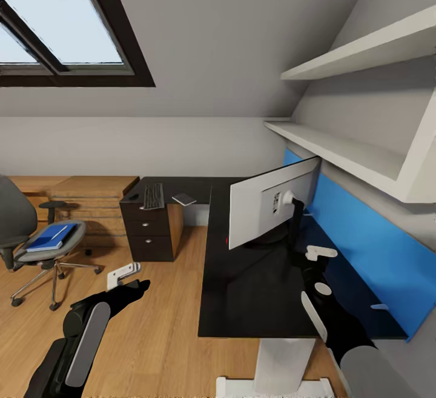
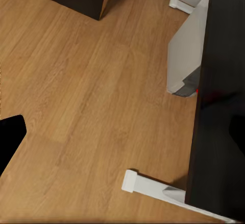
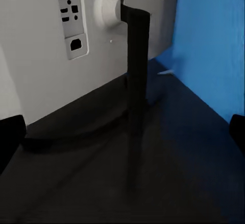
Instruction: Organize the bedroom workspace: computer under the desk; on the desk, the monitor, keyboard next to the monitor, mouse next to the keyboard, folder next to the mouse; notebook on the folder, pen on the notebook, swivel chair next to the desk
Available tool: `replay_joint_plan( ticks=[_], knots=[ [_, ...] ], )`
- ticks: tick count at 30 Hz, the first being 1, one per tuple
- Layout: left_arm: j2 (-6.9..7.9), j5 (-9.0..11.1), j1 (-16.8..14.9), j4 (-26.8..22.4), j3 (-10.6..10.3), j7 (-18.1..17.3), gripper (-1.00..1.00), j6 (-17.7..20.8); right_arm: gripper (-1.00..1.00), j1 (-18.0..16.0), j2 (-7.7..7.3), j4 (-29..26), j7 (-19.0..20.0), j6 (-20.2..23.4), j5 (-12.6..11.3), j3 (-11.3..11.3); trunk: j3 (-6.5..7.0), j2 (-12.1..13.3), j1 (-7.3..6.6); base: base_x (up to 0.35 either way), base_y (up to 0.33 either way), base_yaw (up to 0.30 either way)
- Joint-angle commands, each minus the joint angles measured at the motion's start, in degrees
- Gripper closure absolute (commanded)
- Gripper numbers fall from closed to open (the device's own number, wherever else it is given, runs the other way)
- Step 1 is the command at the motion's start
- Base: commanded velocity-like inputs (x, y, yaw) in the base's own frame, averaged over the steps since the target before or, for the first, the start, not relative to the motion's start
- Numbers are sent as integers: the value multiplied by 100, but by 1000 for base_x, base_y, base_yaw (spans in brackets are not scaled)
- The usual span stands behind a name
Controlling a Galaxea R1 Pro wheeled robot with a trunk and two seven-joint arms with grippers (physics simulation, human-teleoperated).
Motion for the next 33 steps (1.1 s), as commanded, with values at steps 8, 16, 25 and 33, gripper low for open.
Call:
replay_joint_plan(
  ticks=[8,16,25,33],
  knots=[
    [-12,63,-3,-5,-95,61,-100,18,-100,640,39,-1384,-700,1127,-72,122,-10,-8,0,-236,146,0],
    [-19,62,-6,-3,-204,55,-100,18,-100,705,189,-1534,-782,1199,-43,204,-10,-8,0,-118,289,0],
    [-7,56,-6,98,-508,79,-100,18,-100,724,218,-1547,-815,903,19,368,-10,-8,0,228,252,0],
    [-18,55,-2,110,-528,80,-100,18,-100,730,241,-1546,-892,878,190,427,-10,-8,0,263,236,0]
  ],
)
